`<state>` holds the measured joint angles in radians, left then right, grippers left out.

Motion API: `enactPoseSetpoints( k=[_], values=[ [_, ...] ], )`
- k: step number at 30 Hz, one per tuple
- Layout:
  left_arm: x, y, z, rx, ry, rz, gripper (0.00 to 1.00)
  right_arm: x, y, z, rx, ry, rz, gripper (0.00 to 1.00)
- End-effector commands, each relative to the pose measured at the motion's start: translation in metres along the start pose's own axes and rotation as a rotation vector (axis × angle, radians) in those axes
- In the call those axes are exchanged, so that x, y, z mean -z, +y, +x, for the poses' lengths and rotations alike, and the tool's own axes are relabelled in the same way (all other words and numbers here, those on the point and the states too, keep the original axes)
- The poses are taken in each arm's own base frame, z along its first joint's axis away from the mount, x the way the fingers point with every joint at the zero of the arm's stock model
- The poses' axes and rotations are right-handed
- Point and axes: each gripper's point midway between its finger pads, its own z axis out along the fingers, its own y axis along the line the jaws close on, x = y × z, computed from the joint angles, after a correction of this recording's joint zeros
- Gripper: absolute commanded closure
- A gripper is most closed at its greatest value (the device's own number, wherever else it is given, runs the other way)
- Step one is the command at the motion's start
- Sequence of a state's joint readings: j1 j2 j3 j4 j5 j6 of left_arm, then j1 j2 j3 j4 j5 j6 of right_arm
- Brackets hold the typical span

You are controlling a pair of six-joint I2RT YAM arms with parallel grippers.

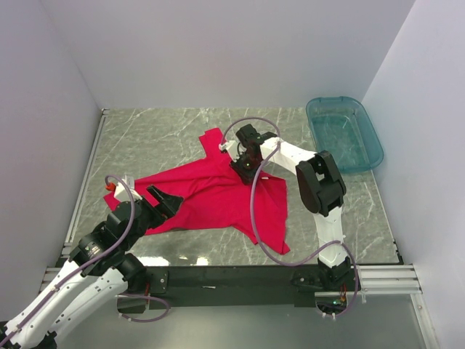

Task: Fold and stack the t-shirts
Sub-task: Flatten the tshirt out

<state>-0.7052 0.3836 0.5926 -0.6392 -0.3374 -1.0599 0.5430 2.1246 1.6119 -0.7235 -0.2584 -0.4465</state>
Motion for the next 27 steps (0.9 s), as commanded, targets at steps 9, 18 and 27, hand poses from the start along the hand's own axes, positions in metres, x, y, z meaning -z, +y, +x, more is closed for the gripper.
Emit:
enactPoseSetpoints(
  k=[9, 18, 27],
  values=[
    [-0.002, -0.005, 0.000, 0.012, -0.003, 0.024, 0.05, 0.040, -0.007, -0.031, 0.011, -0.118, 0.022, 1.00],
    [-0.003, -0.007, 0.000, 0.013, 0.000, 0.029, 0.05, 0.045, -0.007, -0.034, 0.004, -0.134, 0.016, 0.85],
    [-0.004, -0.007, 0.001, 0.015, 0.002, 0.028, 0.05, 0.052, -0.005, -0.037, 0.020, -0.152, 0.016, 1.00]
  ],
)
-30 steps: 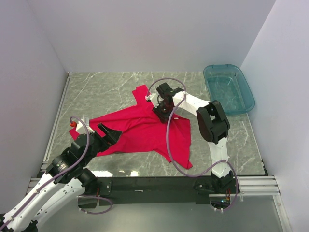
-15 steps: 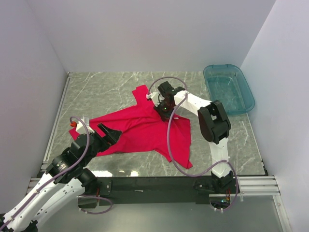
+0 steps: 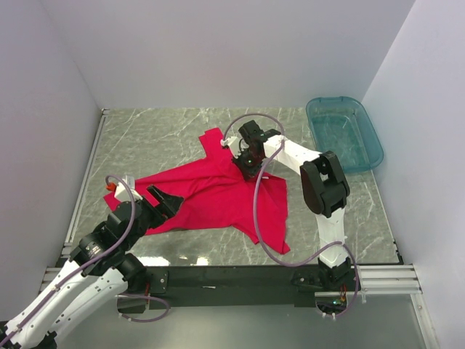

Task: Fold and stack the t-shirts
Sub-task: Flatten the tshirt out

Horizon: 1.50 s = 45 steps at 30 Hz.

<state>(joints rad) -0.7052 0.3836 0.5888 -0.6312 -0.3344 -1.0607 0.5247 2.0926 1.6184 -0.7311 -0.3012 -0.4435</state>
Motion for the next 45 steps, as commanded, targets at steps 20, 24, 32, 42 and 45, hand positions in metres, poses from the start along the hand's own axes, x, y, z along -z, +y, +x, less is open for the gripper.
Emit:
enactPoseSetpoints(
  k=[20, 24, 32, 42, 45],
  values=[
    [-0.017, 0.004, -0.001, -0.029, -0.024, -0.047, 0.02, 0.175, -0.065, -0.012, -0.061, -0.507, -0.027, 0.10],
    [-0.026, 0.019, -0.010, -0.037, -0.075, -0.156, 0.01, 0.156, 0.042, 0.028, 0.293, -0.394, -0.337, 0.10],
    [-0.055, 0.069, -0.056, -0.009, -0.116, -0.364, 0.01, 0.091, 0.136, 0.086, 0.648, -0.261, -0.208, 0.04],
    [-0.067, 0.196, -0.104, 0.357, -0.067, -0.823, 0.09, 0.070, 0.134, 0.114, 0.632, -0.148, -0.120, 0.13],
    [-0.060, 0.213, -0.110, 0.377, -0.092, -0.901, 0.10, 0.067, 0.118, 0.120, 0.634, -0.100, -0.044, 0.17]
  ],
)
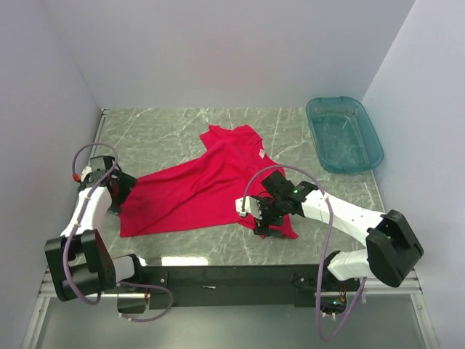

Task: Fold and stack the t-shirts
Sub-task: Flatten the tshirt out

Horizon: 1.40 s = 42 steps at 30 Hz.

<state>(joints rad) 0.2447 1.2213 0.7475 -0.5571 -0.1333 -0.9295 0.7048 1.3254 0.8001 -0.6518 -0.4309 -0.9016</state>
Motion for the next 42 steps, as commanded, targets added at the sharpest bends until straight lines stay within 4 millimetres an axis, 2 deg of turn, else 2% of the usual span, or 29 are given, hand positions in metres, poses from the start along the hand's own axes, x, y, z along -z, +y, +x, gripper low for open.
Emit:
enactPoseSetpoints(
  k=[1, 3, 5, 8, 9, 12, 14, 15, 17, 18, 19, 20, 22, 25, 33, 39, 42],
  values=[
    [0.006, 0.005, -0.022, 0.041, -0.053, -0.034, 0.10, 0.004, -0.024, 0.007, 0.014, 0.054, 0.135, 0.18],
    [0.000, 0.017, -0.023, 0.061, -0.056, -0.058, 0.11, 0.003, -0.023, 0.018, 0.012, 0.097, 0.133, 0.21],
    [-0.011, 0.027, -0.019, 0.072, -0.027, -0.086, 0.11, -0.001, -0.019, 0.018, 0.019, 0.101, 0.114, 0.23],
    [-0.025, 0.038, -0.013, 0.103, 0.031, -0.117, 0.12, -0.005, -0.013, 0.014, 0.051, 0.122, 0.098, 0.32],
    [-0.026, 0.038, -0.012, 0.108, 0.044, -0.117, 0.12, -0.005, -0.005, 0.010, 0.057, 0.110, 0.060, 0.39],
    [-0.023, 0.033, -0.020, 0.110, 0.025, -0.094, 0.12, 0.008, 0.019, -0.023, 0.152, -0.030, 0.002, 0.39],
    [-0.015, 0.023, -0.028, 0.083, 0.006, -0.046, 0.11, 0.006, 0.035, -0.030, 0.197, -0.049, -0.041, 0.39],
    [-0.012, 0.018, -0.030, 0.065, 0.001, -0.021, 0.09, 0.002, 0.039, -0.028, 0.192, -0.032, -0.060, 0.39],
    [-0.002, 0.005, -0.030, -0.009, 0.003, 0.078, 0.06, -0.007, 0.038, -0.018, 0.180, 0.020, -0.057, 0.42],
    [0.002, -0.005, -0.034, -0.028, -0.017, 0.141, 0.02, -0.014, 0.035, -0.013, 0.160, 0.044, -0.060, 0.48],
    [0.010, -0.012, -0.022, -0.063, 0.005, 0.231, 0.01, -0.018, 0.035, -0.007, 0.149, 0.063, -0.057, 0.51],
    [0.015, -0.017, -0.020, -0.078, -0.001, 0.281, 0.01, -0.021, 0.035, -0.006, 0.145, 0.070, -0.059, 0.52],
    [0.030, -0.029, -0.024, -0.114, -0.054, 0.378, 0.01, -0.028, 0.036, 0.000, 0.135, 0.091, -0.062, 0.56],
    [0.038, -0.030, -0.030, -0.128, -0.094, 0.391, 0.00, -0.033, 0.028, 0.005, 0.119, 0.126, -0.035, 0.58],
    [0.038, -0.034, -0.020, -0.139, -0.051, 0.426, 0.01, -0.038, 0.018, 0.010, 0.087, 0.156, 0.017, 0.53],
    [0.038, -0.036, -0.017, -0.147, -0.041, 0.433, 0.01, -0.044, 0.017, 0.024, 0.067, 0.214, 0.016, 0.51],
    [0.039, -0.036, -0.018, -0.146, -0.045, 0.428, 0.01, -0.046, 0.020, 0.029, 0.066, 0.237, -0.001, 0.55]
  ],
)
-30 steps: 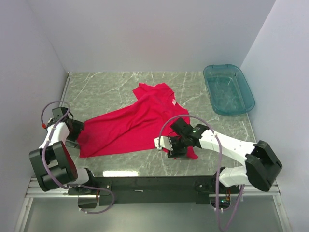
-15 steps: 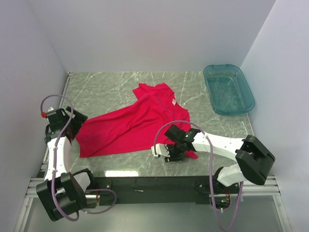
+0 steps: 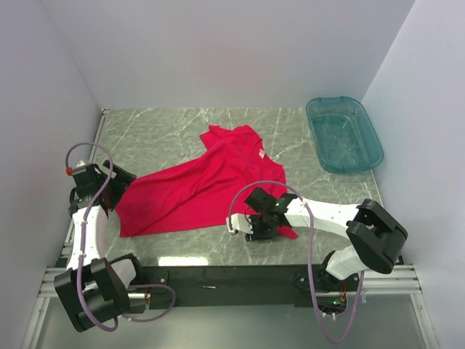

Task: Fold and stack the t-shirts
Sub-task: Flatten the tshirt out

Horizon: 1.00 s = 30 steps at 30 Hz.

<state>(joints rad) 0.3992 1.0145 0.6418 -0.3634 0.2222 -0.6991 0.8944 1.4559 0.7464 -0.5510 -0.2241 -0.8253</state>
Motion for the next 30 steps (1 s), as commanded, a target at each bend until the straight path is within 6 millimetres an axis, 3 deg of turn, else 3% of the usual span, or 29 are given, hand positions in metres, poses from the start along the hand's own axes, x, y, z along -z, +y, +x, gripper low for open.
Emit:
enactPoseSetpoints(
  k=[1, 5, 7, 8, 9, 10, 12, 13, 14, 15, 16, 17, 18, 21, 23, 25, 26, 27, 30],
  values=[
    [0.001, -0.007, -0.003, -0.027, -0.014, 0.034, 0.01, -0.007, 0.004, 0.010, -0.003, 0.043, -0.014, 0.58],
    [0.001, -0.008, -0.003, -0.027, -0.011, 0.037, 0.00, 0.004, 0.014, 0.000, 0.010, 0.005, -0.067, 1.00],
    [0.001, -0.008, -0.003, -0.029, -0.012, 0.036, 0.01, 0.032, 0.027, -0.021, 0.046, -0.062, -0.129, 1.00],
    [0.000, -0.007, -0.003, -0.028, -0.011, 0.035, 0.01, 0.049, 0.046, -0.043, 0.112, -0.163, -0.223, 1.00],
    [0.000, -0.008, -0.003, -0.028, -0.010, 0.036, 0.01, 0.081, 0.074, -0.047, 0.138, -0.205, -0.316, 1.00],
    [0.000, -0.007, -0.002, -0.030, -0.006, 0.034, 0.00, 0.113, 0.081, -0.076, 0.216, -0.302, -0.332, 1.00],
    [-0.001, -0.007, -0.002, -0.028, -0.004, 0.033, 0.01, 0.157, 0.112, -0.094, 0.276, -0.427, -0.429, 1.00],
    [-0.001, -0.007, -0.002, -0.026, -0.003, 0.032, 0.01, 0.167, 0.107, -0.103, 0.286, -0.454, -0.410, 0.92],
    [-0.002, -0.006, -0.001, -0.027, -0.001, 0.031, 0.00, 0.163, 0.103, -0.099, 0.244, -0.422, -0.397, 0.50],
    [-0.002, -0.006, 0.000, -0.025, 0.002, 0.032, 0.01, 0.150, 0.085, -0.096, 0.244, -0.382, -0.308, 0.45],
    [-0.002, -0.006, -0.001, -0.024, 0.000, 0.030, 0.01, 0.130, 0.085, -0.082, 0.215, -0.331, -0.305, 0.43],
    [-0.002, -0.005, 0.000, -0.024, 0.004, 0.029, 0.01, 0.121, 0.082, -0.077, 0.191, -0.314, -0.288, 0.35],
    [-0.002, -0.005, 0.001, -0.023, 0.005, 0.029, 0.01, 0.107, 0.078, -0.075, 0.179, -0.320, -0.259, 0.34],
    [-0.003, -0.005, 0.003, -0.023, 0.013, 0.033, 0.01, 0.095, 0.053, -0.067, 0.096, -0.322, -0.155, 0.33],
    [-0.005, -0.004, 0.005, -0.017, 0.026, 0.029, 0.01, 0.098, 0.030, -0.066, 0.020, -0.356, -0.071, 0.34],
    [-0.008, -0.003, 0.007, -0.011, 0.042, 0.024, 0.01, 0.111, -0.020, -0.058, -0.119, -0.416, 0.080, 0.34],
    [-0.009, -0.002, 0.008, -0.007, 0.048, 0.023, 0.03, 0.113, -0.045, -0.049, -0.268, -0.413, 0.149, 0.32],
    [-0.012, 0.000, 0.010, -0.002, 0.059, 0.010, 0.03, 0.129, -0.087, -0.036, -0.367, -0.444, 0.271, 0.32],
    [-0.015, 0.008, 0.009, 0.012, 0.062, -0.035, 0.04, 0.133, -0.144, -0.009, -0.670, -0.415, 0.330, 0.36]
  ],
)
